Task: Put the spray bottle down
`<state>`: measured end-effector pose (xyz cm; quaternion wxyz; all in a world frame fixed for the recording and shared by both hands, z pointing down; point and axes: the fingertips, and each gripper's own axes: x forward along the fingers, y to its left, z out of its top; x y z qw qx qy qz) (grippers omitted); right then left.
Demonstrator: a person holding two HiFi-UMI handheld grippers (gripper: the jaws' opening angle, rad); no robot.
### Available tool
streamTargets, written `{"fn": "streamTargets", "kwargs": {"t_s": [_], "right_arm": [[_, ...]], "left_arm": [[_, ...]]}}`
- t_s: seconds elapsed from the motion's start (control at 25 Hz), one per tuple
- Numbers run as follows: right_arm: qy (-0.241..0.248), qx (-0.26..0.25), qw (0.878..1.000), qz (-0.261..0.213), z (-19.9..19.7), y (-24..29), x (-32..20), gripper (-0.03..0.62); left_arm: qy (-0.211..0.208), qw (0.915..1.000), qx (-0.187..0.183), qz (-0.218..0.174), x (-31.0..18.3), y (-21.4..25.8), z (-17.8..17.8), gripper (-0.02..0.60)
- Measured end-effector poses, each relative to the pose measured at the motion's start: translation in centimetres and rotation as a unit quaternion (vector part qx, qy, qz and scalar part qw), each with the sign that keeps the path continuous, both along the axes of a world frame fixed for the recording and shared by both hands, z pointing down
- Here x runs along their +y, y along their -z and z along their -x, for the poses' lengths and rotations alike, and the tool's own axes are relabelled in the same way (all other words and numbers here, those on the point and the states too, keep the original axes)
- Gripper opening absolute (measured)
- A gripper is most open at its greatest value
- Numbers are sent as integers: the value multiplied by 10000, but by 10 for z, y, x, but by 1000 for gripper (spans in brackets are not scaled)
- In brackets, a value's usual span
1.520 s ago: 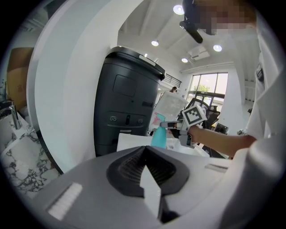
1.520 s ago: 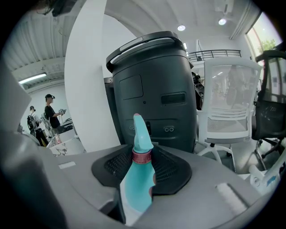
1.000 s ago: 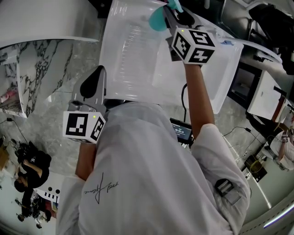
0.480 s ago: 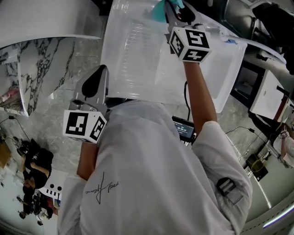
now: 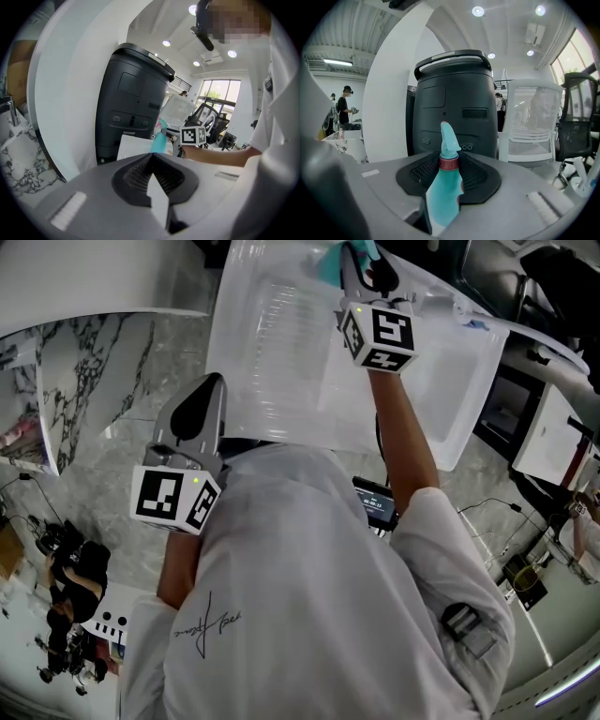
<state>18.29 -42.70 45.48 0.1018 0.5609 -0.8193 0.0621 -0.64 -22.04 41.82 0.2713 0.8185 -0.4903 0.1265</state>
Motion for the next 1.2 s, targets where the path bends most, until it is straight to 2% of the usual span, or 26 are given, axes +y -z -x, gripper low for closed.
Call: {"fn": "streamTargets", "kwargs": {"t_s": [0.48, 1.2], "right_arm": [[8, 237, 9993, -300, 3, 0, 9, 127], [-10, 315, 9995, 39, -7, -15, 19, 153]], "left_arm": [[35, 10000, -8, -17, 0, 4, -1, 37], [-13, 10000, -12, -76, 6, 8, -6, 37]]}}
